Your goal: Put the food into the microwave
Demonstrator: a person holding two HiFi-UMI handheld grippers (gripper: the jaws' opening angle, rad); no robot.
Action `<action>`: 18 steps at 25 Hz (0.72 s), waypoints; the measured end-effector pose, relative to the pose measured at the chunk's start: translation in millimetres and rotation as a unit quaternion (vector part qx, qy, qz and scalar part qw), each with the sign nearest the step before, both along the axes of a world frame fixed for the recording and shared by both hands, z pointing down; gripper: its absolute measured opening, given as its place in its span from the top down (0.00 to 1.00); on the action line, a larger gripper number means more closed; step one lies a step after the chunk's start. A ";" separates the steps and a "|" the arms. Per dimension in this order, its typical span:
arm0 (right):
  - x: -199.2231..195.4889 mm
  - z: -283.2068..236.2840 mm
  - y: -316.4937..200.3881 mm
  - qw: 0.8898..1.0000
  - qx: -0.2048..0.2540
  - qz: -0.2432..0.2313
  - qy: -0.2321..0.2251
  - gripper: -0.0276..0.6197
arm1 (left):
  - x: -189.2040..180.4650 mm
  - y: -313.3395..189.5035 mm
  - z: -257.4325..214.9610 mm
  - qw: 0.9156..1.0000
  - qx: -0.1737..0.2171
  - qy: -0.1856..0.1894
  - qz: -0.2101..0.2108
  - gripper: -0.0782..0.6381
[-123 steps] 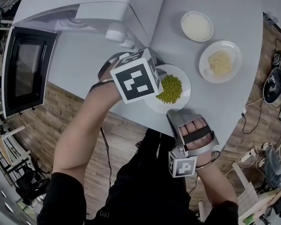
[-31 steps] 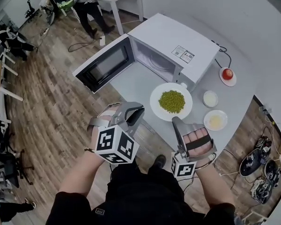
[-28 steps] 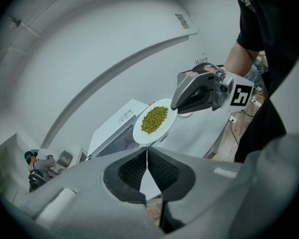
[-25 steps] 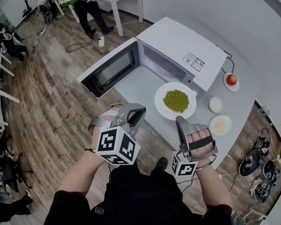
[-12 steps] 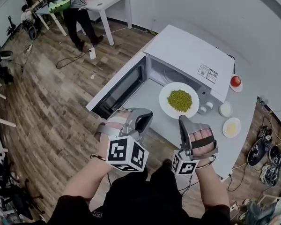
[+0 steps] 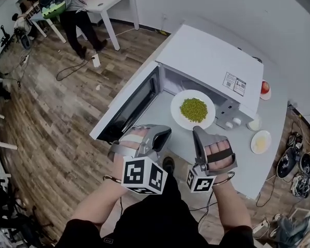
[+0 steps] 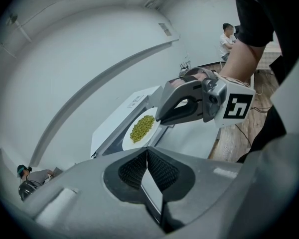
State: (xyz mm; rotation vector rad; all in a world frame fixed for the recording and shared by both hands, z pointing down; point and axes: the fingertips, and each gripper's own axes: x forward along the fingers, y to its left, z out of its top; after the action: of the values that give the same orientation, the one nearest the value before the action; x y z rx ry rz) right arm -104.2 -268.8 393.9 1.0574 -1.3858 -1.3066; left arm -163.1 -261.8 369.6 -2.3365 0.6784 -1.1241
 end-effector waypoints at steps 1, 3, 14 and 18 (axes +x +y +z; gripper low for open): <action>0.7 5.6 -3.5 1.000 -0.002 0.000 0.001 0.92 | 0.6 -4.3 3.9 1.000 0.000 -0.001 0.000 0.88; 3.2 18.1 -12.1 1.000 -0.005 0.001 0.004 0.92 | 2.8 -14.0 11.9 1.000 -0.001 0.000 -0.002 0.88; 12.6 83.7 -75.5 1.000 -0.016 0.009 0.005 0.92 | 15.3 -56.8 67.8 1.000 -0.018 -0.001 -0.008 0.88; 13.2 101.7 -94.7 1.000 -0.024 0.017 0.000 0.92 | 13.4 -68.0 85.3 1.000 -0.024 -0.003 -0.014 0.88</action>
State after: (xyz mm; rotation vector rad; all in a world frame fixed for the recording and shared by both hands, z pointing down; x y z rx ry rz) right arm -91.0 -363.5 495.6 1.0459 -1.3861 -1.2428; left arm -149.6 -329.8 454.9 -2.3699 0.6911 -1.1725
